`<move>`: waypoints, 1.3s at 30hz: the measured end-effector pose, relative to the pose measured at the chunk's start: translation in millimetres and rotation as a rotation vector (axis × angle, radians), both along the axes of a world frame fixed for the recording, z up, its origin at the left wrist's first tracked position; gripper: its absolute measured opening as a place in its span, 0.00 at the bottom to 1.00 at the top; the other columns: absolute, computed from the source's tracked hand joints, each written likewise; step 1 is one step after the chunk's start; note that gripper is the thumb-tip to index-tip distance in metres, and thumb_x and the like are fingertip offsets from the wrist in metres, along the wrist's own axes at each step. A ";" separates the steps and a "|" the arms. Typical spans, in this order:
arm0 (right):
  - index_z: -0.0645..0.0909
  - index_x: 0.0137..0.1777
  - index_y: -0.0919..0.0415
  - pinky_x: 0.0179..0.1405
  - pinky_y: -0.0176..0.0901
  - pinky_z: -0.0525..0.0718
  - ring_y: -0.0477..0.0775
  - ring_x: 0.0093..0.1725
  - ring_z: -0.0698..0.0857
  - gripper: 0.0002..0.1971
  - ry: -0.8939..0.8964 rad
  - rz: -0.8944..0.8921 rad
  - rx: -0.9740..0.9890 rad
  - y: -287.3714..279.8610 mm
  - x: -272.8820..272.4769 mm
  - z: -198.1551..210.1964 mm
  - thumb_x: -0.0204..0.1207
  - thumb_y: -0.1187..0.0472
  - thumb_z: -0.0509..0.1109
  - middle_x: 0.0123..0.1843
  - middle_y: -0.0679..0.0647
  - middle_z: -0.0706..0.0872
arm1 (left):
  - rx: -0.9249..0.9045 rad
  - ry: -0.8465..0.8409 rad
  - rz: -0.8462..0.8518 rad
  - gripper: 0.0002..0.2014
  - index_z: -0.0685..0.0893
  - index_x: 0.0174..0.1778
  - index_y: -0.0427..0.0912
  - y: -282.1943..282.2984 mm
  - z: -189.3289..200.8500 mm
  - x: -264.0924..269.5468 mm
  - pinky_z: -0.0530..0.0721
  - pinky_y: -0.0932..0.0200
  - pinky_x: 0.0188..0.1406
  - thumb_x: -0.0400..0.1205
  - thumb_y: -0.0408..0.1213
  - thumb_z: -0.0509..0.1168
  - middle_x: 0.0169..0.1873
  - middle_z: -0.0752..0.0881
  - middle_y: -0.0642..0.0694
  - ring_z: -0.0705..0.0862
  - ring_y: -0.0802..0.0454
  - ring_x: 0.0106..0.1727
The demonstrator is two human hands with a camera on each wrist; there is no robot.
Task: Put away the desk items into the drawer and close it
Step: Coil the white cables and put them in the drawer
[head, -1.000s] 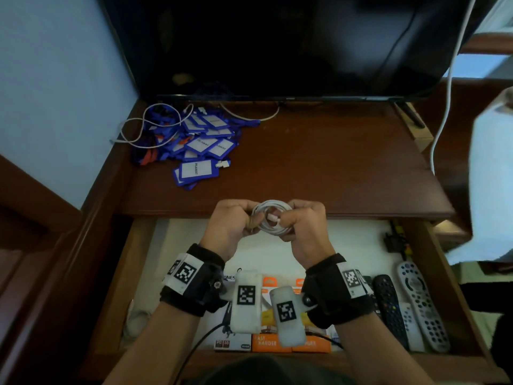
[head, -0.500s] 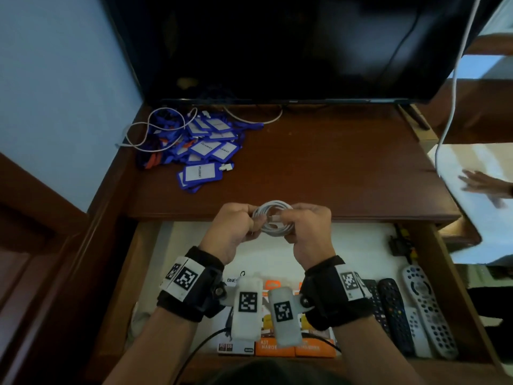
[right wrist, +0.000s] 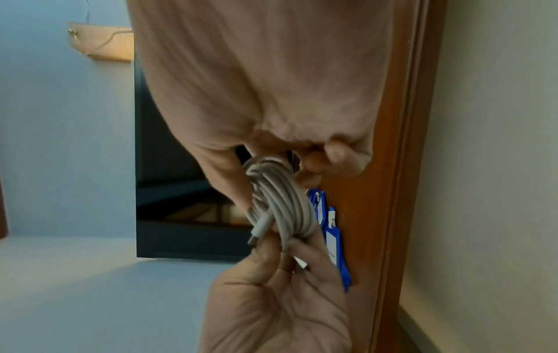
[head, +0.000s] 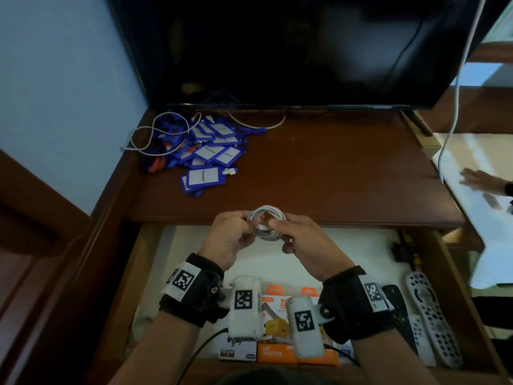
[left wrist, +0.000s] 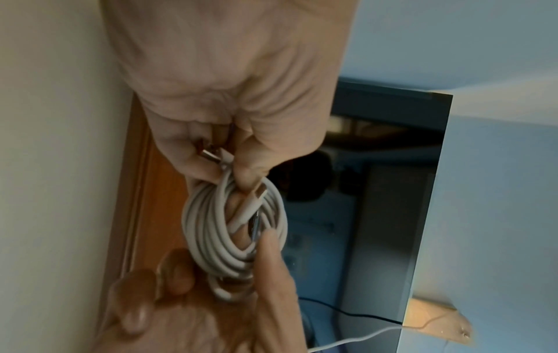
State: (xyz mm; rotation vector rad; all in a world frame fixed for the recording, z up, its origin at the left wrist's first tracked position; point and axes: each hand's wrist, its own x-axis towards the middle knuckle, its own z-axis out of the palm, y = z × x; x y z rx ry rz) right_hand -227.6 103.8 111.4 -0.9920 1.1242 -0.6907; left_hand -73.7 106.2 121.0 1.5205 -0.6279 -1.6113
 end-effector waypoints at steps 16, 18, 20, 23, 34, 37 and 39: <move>0.83 0.54 0.73 0.26 0.35 0.73 0.46 0.27 0.73 0.20 -0.369 -0.465 0.133 -3.3 -3.0 -12.3 0.63 0.64 0.79 0.37 0.55 0.83 | -0.157 0.218 0.029 0.07 0.85 0.40 0.43 -2.9 -10.8 -9.9 0.79 0.66 0.30 0.83 0.34 0.64 0.36 0.84 0.49 0.78 0.57 0.35; 0.84 0.54 0.73 0.23 0.33 0.69 0.43 0.24 0.69 0.21 -0.409 -0.418 0.179 -5.5 -1.9 -9.5 0.62 0.62 0.77 0.36 0.53 0.84 | -0.150 0.281 0.050 0.05 0.83 0.43 0.42 -2.6 -14.1 -9.8 0.77 0.67 0.29 0.83 0.34 0.63 0.38 0.83 0.48 0.77 0.57 0.35; 0.83 0.50 0.70 0.22 0.32 0.67 0.42 0.21 0.66 0.15 -0.466 -0.349 0.188 -7.2 -1.6 -6.4 0.65 0.63 0.75 0.35 0.53 0.86 | -0.128 0.358 0.082 0.05 0.82 0.44 0.41 -2.5 -16.4 -9.7 0.75 0.67 0.29 0.83 0.32 0.61 0.36 0.82 0.48 0.76 0.57 0.35; 0.82 0.48 0.66 0.22 0.32 0.69 0.42 0.22 0.68 0.13 -0.492 -0.355 0.175 -8.5 0.6 -7.0 0.64 0.65 0.76 0.37 0.55 0.85 | -0.103 0.327 0.092 0.10 0.82 0.38 0.43 -1.9 -23.4 -9.3 0.73 0.66 0.30 0.82 0.27 0.61 0.34 0.83 0.49 0.75 0.56 0.33; 0.83 0.46 0.61 0.36 0.43 0.73 0.51 0.35 0.77 0.07 0.082 -0.246 0.048 -5.6 7.2 -29.3 0.70 0.67 0.77 0.39 0.56 0.85 | -0.032 -0.201 -0.262 0.17 0.89 0.55 0.46 4.8 -39.9 23.9 0.75 0.59 0.46 0.80 0.54 0.67 0.44 0.89 0.49 0.83 0.55 0.43; 0.83 0.46 0.62 0.36 0.43 0.75 0.52 0.35 0.79 0.07 0.109 -0.202 0.043 -7.9 17.6 -33.2 0.70 0.67 0.77 0.39 0.57 0.86 | -0.095 -0.297 -0.268 0.11 0.88 0.54 0.44 4.7 -43.2 34.5 0.80 0.60 0.44 0.78 0.41 0.73 0.43 0.89 0.46 0.83 0.54 0.40; 0.83 0.46 0.62 0.37 0.43 0.75 0.53 0.36 0.79 0.07 0.129 -0.153 0.045 -9.7 25.4 -37.1 0.70 0.67 0.78 0.38 0.56 0.86 | -0.115 -0.360 -0.280 0.08 0.88 0.53 0.42 5.7 -45.5 45.3 0.82 0.59 0.42 0.78 0.35 0.73 0.44 0.90 0.40 0.85 0.53 0.38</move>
